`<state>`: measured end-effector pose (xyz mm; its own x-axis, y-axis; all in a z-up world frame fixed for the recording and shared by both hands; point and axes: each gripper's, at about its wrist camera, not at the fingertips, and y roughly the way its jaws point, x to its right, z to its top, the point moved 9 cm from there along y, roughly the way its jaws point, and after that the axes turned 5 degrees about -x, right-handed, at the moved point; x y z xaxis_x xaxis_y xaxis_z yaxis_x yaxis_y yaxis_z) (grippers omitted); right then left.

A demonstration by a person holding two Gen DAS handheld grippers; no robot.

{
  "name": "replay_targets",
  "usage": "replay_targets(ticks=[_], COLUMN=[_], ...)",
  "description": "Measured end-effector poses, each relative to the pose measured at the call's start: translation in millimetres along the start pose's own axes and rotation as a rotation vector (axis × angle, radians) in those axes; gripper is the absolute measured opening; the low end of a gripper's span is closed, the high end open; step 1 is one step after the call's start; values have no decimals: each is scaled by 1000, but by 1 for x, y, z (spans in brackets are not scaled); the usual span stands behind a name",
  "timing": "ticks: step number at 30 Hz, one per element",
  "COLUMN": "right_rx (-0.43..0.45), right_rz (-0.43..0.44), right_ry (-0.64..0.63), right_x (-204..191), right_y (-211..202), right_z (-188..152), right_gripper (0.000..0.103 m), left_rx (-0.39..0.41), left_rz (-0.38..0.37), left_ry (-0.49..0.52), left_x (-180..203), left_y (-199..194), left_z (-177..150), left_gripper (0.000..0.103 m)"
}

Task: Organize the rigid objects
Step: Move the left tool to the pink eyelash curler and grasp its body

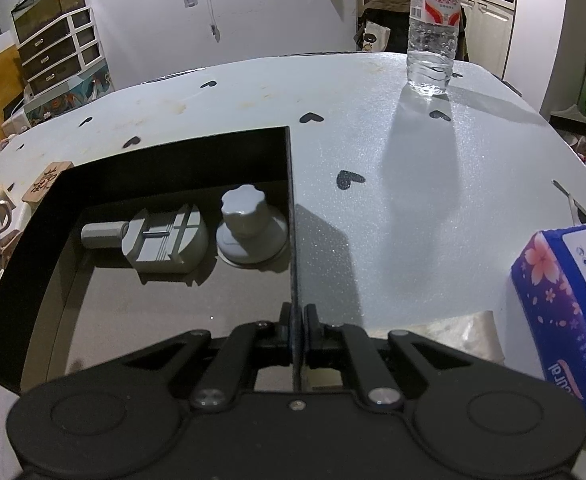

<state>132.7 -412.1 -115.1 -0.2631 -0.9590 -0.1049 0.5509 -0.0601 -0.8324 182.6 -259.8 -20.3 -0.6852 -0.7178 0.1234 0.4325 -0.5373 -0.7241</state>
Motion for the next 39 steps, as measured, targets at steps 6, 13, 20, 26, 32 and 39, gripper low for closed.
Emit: replay_targets(ticks=[6, 13, 20, 26, 32, 39], right_rx=[1, -1, 0, 0, 1, 2], right_rz=[2, 1, 2, 2, 3, 7], right_ry=[1, -6, -4, -4, -2, 5], right_x=[0, -1, -1, -1, -1, 0], right_y=[0, -1, -1, -1, -1, -1], right_z=[0, -2, -2, -1, -1, -2], right_gripper=[7, 7, 7, 8, 7, 8], left_rx=[58, 135, 172, 177, 167, 150], left_rz=[78, 197, 309, 394, 439, 473], left_ry=[-17, -67, -204, -313, -461, -494], left_x=[-29, -74, -121, -154, -183, -187], left_y=[-22, -45, -53, -48, -36, -18], left_z=[-15, -29, -48, -69, -92, -101], left_gripper=[103, 103, 103, 103, 103, 103])
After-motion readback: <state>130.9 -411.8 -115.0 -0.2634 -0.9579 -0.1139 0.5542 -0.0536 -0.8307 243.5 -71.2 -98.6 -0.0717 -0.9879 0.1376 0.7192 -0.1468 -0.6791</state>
